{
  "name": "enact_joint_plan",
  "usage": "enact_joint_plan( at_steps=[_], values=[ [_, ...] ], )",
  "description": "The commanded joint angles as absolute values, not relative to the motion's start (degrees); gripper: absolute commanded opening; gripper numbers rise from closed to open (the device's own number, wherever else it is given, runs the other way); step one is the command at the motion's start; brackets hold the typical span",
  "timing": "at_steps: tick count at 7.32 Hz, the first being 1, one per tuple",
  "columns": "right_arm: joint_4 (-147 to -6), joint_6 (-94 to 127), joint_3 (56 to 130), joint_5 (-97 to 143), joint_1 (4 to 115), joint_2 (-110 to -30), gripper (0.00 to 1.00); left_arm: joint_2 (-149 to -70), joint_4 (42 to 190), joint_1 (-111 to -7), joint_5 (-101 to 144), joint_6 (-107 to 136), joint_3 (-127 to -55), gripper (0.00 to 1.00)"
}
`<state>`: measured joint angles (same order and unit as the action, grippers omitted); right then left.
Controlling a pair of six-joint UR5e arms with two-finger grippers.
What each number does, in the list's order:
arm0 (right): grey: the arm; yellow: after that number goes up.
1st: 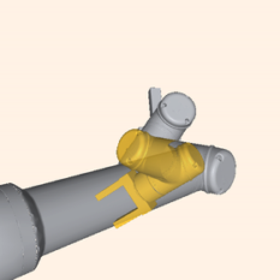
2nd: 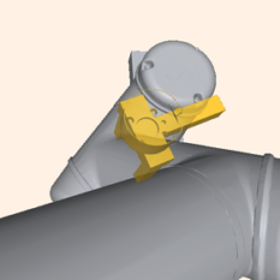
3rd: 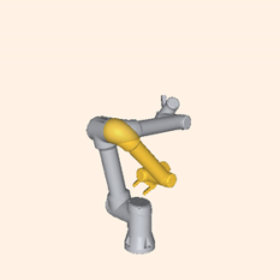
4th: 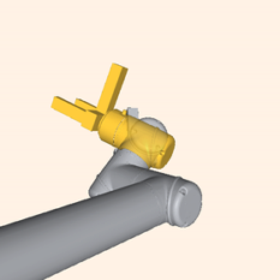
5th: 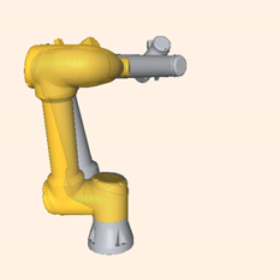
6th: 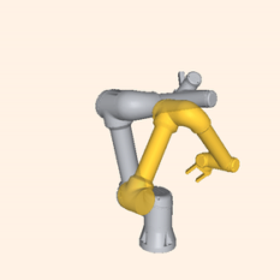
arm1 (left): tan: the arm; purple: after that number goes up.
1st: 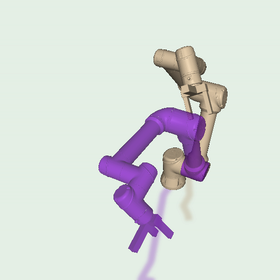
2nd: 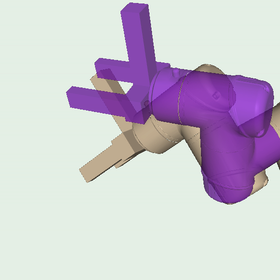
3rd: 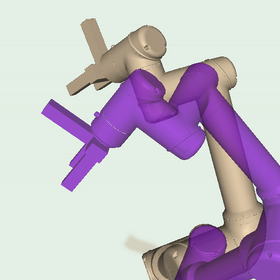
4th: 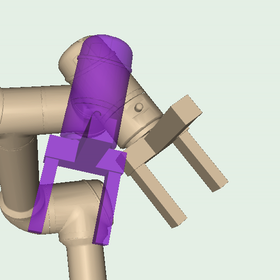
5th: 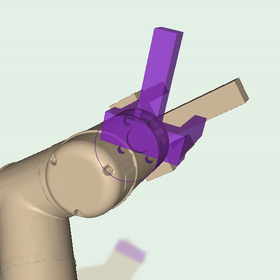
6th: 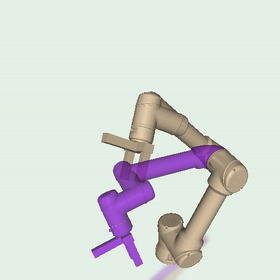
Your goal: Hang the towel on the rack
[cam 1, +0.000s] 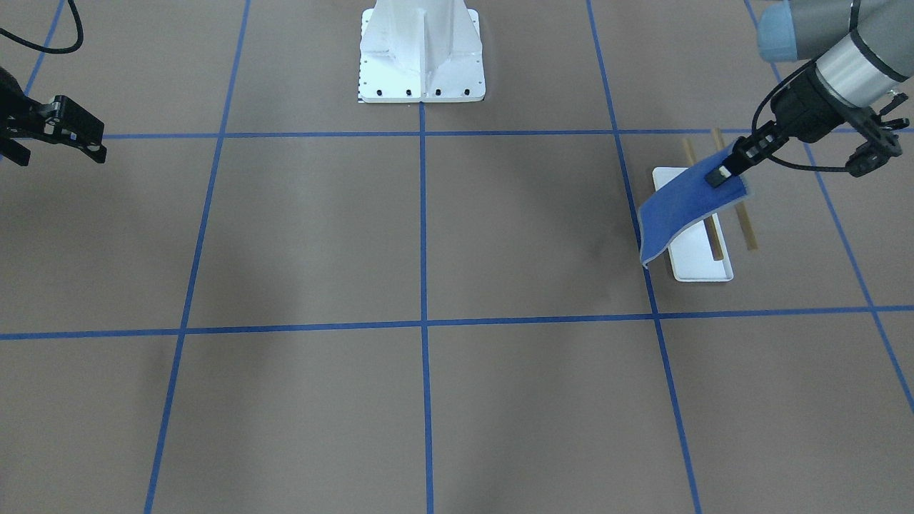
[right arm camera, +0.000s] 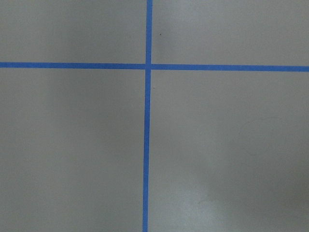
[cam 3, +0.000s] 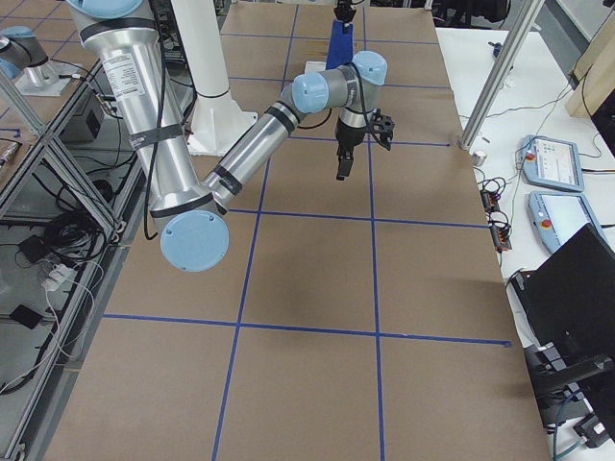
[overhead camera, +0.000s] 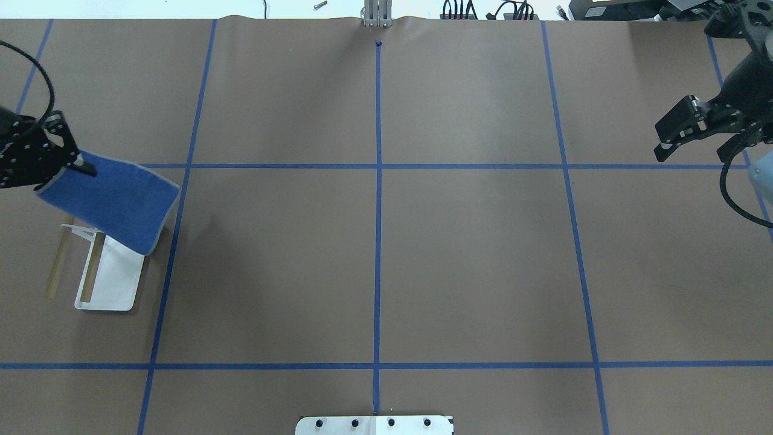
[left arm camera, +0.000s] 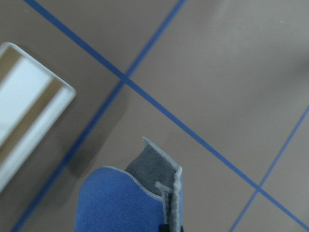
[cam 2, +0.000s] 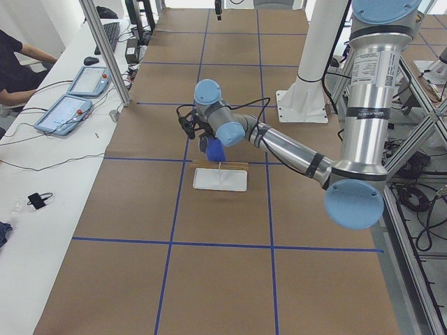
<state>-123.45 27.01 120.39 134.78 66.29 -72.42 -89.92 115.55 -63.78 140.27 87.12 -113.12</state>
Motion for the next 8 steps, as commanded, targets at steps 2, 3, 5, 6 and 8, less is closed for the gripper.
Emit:
enact_joint_plan(
  at_steps=[2, 3, 5, 6, 8],
  values=[
    [-122.6, 24.2, 117.4, 135.2, 67.7, -71.9, 1.00, -77.2, 115.8, -67.5, 140.0, 69.2, -113.1, 0.00],
    [-122.1, 24.2, 116.9, 135.2, 67.7, -71.9, 1.00, -76.9, 115.9, -67.5, 139.7, 67.8, -111.8, 0.00],
    [-122.1, 24.3, 117.0, 135.2, 67.7, -71.6, 1.00, -79.9, 115.8, -67.3, 139.7, 68.3, -108.2, 0.00],
    [-122.2, 24.3, 117.2, 135.0, 67.8, -71.7, 1.00, -81.7, 115.8, -67.4, 139.7, 68.6, -105.9, 0.45],
    [-122.1, 24.6, 117.1, 134.7, 67.9, -72.4, 1.00, -81.8, 116.3, -67.4, 135.6, 67.9, -105.6, 0.98]
  ],
)
